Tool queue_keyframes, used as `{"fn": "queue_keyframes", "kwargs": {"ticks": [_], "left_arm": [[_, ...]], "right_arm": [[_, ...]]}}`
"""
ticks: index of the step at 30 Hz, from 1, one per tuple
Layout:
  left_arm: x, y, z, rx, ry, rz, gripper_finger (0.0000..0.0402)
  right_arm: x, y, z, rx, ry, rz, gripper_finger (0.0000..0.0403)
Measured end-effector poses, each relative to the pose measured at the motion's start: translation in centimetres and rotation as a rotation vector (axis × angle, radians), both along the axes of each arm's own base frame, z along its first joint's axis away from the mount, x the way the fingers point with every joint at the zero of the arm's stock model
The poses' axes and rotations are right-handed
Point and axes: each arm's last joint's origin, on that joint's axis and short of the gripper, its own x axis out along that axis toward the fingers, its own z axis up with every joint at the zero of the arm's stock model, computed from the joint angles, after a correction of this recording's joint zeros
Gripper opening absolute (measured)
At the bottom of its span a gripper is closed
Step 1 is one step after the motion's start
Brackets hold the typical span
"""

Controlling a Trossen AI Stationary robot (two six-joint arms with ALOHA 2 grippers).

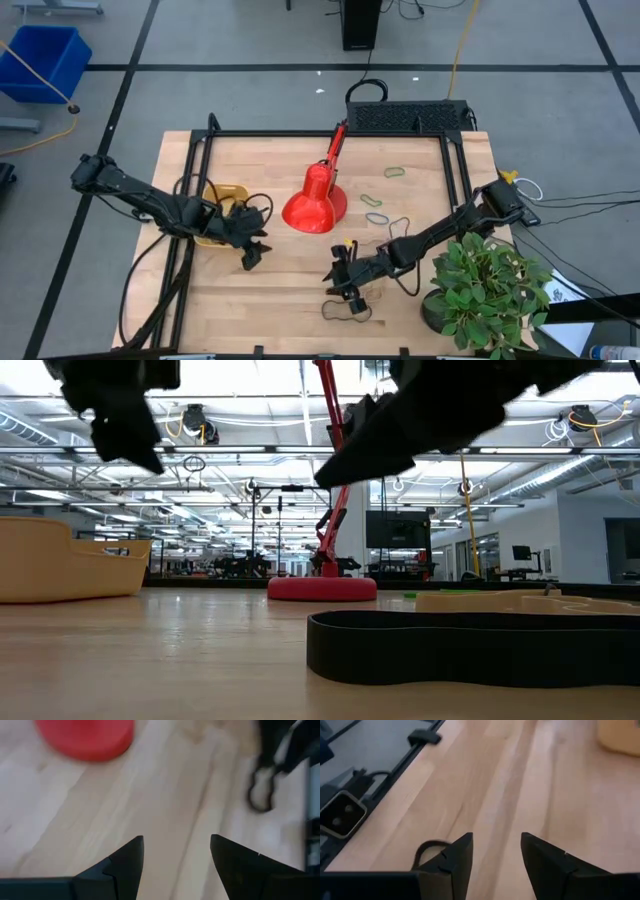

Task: Pick and place rubber bands into bin
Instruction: Put the black rubber band into the yellow bin

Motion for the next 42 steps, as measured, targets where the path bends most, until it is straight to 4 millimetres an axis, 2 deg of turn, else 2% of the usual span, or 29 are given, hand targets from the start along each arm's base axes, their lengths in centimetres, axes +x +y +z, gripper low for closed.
{"fn": "queue_keyframes", "kwargs": {"ticks": [7,14,19,25,34,39,42], "left_arm": [[1.0,-0.4,1.1,-0.035,-0.152,-0.033,0.0237],[1.2,-0.5,1.2,-0.032,-0.174,-0.043,0.0237],[1.2,-0.5,1.2,-0.032,-0.174,-0.043,0.0237],[1.2,-0.5,1.3,-0.042,-0.176,-0.034,0.0237],[1.2,-0.5,1.3,-0.045,-0.183,-0.034,0.0237],[1.3,-0.5,1.4,-0.050,-0.199,-0.033,0.0237],[1.5,-0.6,1.7,-0.061,-0.232,-0.033,0.0237]], "right_arm": [[0.1,1.6,-2.4,-0.010,0.021,0.037,0.0160],[-0.1,2.6,-5.6,-0.025,0.100,0.042,0.0160],[0.0,2.5,-6.8,-0.004,0.142,0.005,0.0160],[0.0,2.6,-6.8,-0.029,0.139,0.031,0.0134],[0.0,2.6,-6.8,-0.028,0.138,0.034,0.0012],[-0.1,2.5,-6.6,-0.022,0.137,0.022,0.0004],[0.0,2.3,-5.5,-0.058,0.095,0.008,0.0003]]}}
